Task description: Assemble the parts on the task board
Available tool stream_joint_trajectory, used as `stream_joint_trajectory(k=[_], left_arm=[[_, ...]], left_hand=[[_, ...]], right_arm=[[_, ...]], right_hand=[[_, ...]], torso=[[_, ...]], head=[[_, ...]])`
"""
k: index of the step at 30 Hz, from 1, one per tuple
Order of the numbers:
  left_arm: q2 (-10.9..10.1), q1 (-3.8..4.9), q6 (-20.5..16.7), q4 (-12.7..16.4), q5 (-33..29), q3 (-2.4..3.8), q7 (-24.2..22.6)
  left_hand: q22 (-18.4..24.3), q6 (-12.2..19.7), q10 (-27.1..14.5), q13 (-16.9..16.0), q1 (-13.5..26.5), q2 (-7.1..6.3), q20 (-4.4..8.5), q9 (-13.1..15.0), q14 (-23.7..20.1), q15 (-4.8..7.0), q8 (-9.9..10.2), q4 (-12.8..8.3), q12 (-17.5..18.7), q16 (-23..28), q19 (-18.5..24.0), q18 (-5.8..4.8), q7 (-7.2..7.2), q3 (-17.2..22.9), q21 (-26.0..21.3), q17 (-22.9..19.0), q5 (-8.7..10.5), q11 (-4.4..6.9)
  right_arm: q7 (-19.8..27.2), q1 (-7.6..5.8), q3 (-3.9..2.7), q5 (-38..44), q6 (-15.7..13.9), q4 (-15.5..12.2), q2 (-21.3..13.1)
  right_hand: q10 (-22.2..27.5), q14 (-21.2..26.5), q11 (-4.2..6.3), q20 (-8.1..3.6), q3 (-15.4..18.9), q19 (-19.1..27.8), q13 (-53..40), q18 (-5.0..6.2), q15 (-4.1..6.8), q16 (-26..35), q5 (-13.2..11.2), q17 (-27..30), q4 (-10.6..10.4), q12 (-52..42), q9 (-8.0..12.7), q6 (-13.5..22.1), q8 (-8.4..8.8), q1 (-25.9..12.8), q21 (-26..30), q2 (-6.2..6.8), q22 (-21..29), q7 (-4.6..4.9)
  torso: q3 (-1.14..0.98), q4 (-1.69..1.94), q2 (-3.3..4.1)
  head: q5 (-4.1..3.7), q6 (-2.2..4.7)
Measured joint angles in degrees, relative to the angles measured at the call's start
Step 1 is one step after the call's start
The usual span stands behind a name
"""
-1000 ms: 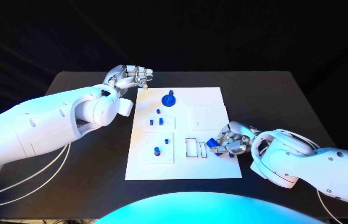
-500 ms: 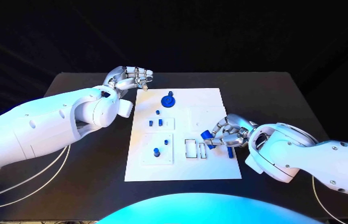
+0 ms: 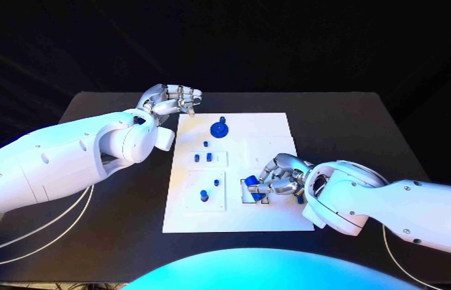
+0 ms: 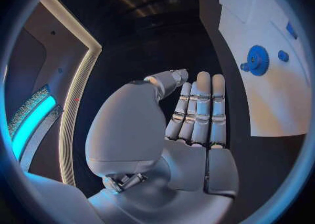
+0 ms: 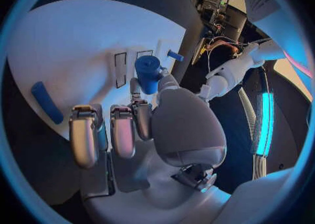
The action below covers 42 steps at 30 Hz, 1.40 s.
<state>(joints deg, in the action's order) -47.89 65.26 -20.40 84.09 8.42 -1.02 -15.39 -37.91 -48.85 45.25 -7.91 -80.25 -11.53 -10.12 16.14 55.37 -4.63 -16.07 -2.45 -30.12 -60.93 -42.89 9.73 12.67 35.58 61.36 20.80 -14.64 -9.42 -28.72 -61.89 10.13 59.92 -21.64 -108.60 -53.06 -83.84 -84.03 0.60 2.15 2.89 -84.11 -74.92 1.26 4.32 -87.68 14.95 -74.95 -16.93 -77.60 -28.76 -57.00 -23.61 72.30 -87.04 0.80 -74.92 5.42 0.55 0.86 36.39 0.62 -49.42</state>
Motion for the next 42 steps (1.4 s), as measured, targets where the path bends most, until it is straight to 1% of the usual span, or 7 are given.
stream_joint_trajectory(k=[10,12,18,23,30,34,42], left_arm=[[-0.01,0.0,0.41,0.01,0.0,0.0,-0.06],[-0.02,0.0,0.48,0.01,0.0,0.0,-0.07],[-0.04,0.0,0.61,0.03,-0.01,0.0,-0.08],[-0.08,0.0,0.67,0.05,-0.01,0.0,-0.09],[-0.12,0.0,0.74,0.09,-0.02,0.0,-0.09],[-0.14,0.0,0.75,0.11,-0.02,0.0,-0.09],[-0.23,0.0,0.76,0.22,-0.03,0.0,-0.09]], left_hand=[[0.0,0.21,-0.21,0.0,0.0,0.0,0.0,0.05,0.0,0.0,0.0,0.0,0.0,0.0,0.0,0.0,-0.21,0.0,-0.24,0.0,0.0,0.21],[0.0,0.21,-0.21,-0.01,0.0,0.0,0.0,0.05,0.0,0.0,0.0,0.0,0.0,0.0,0.0,0.0,-0.21,0.0,-0.24,0.0,0.0,0.21],[0.07,0.21,-0.2,-0.01,0.0,0.0,0.21,0.04,0.0,0.0,0.0,0.0,0.0,0.0,0.21,0.0,-0.21,0.0,-0.24,0.0,0.0,0.21],[0.07,0.21,-0.2,-0.01,0.0,0.0,0.21,0.04,0.0,0.0,0.0,0.0,0.0,0.0,0.21,-0.01,-0.21,0.0,-0.23,0.01,0.0,0.21],[0.07,0.21,-0.2,0.05,0.0,0.0,0.21,0.04,0.0,0.0,0.0,0.0,-0.23,0.0,0.21,-0.01,-0.21,0.0,-0.23,0.01,0.0,0.21],[0.12,0.21,-0.33,0.05,0.0,0.0,0.21,0.04,-0.12,-0.13,0.0,0.0,-0.22,0.0,0.21,0.0,-0.21,0.0,-0.23,0.01,0.0,0.08],[0.13,0.21,-0.41,0.05,0.0,0.0,0.21,0.08,-0.2,-0.2,0.0,0.0,-0.22,0.0,0.21,0.0,-0.21,0.0,-0.23,0.01,0.0,0.0]], right_arm=[[-0.39,0.35,0.0,0.17,1.46,1.76,1.47],[-0.5,0.36,0.0,0.3,1.58,2.04,1.61],[-0.75,0.36,-0.03,1.01,1.78,2.75,2.27],[-1.16,0.36,-0.03,2.08,1.81,3.54,2.96],[-1.71,0.37,-0.03,3.92,1.65,3.99,3.66],[-1.83,0.38,-0.03,4.98,1.54,3.94,3.72],[-1.85,0.42,-0.02,6.8,1.42,2.6,3.08]], right_hand=[[-0.01,0.0,-0.02,0.0,0.17,0.0,0.0,-0.01,0.0,0.01,-0.33,0.01,0.17,0.0,-0.05,-0.03,-0.61,-1.6,0.0,0.86,0.01,0.01],[-0.01,0.0,-0.02,0.0,0.17,0.0,0.0,0.0,-0.01,0.01,-0.55,0.01,0.17,0.0,-0.1,-0.13,-0.62,-2.19,0.0,0.64,0.01,-0.08],[-0.25,0.0,0.17,-0.05,0.61,0.06,0.01,0.0,-0.01,0.01,-0.87,0.01,0.09,0.0,-0.34,-1.4,-1.01,-3.35,0.0,1.1,0.01,-0.76],[-0.36,0.0,0.27,-0.2,1.99,0.21,0.01,-0.01,0.0,0.01,-0.46,0.02,0.16,0.0,-0.36,-3.01,-1.27,-5.27,0.0,1.49,0.01,-2.14],[-0.36,0.0,0.27,-0.2,6.03,0.21,0.01,0.0,0.0,0.01,-7.34,0.02,0.05,0.0,-0.88,-2.99,-2.23,-10.05,0.0,0.4,0.02,-2.37],[-0.36,0.0,0.27,-0.2,7.62,0.21,0.01,-0.01,0.0,0.01,-10.11,0.02,0.0,0.24,-0.85,-2.98,-2.56,-12.34,0.0,0.62,-0.03,-2.37],[-0.35,0.0,0.27,-0.2,7.68,0.21,0.01,-0.01,0.0,0.01,-10.6,0.03,-0.07,0.24,-0.96,-2.6,-2.8,-13.33,0.01,1.0,-0.03,-2.39]], torso=[[-0.04,-0.03,-0.01],[-0.04,-0.03,-0.01],[-0.05,0.01,-0.01],[-0.06,0.01,0.0],[-0.04,0.01,0.01],[-0.04,0.01,0.01],[-0.04,-0.01,0.0]], head=[[0.15,-0.2],[0.16,-0.2],[0.18,-0.24],[0.24,-0.25],[0.28,-0.19],[0.23,-0.12],[0.2,-0.1]])
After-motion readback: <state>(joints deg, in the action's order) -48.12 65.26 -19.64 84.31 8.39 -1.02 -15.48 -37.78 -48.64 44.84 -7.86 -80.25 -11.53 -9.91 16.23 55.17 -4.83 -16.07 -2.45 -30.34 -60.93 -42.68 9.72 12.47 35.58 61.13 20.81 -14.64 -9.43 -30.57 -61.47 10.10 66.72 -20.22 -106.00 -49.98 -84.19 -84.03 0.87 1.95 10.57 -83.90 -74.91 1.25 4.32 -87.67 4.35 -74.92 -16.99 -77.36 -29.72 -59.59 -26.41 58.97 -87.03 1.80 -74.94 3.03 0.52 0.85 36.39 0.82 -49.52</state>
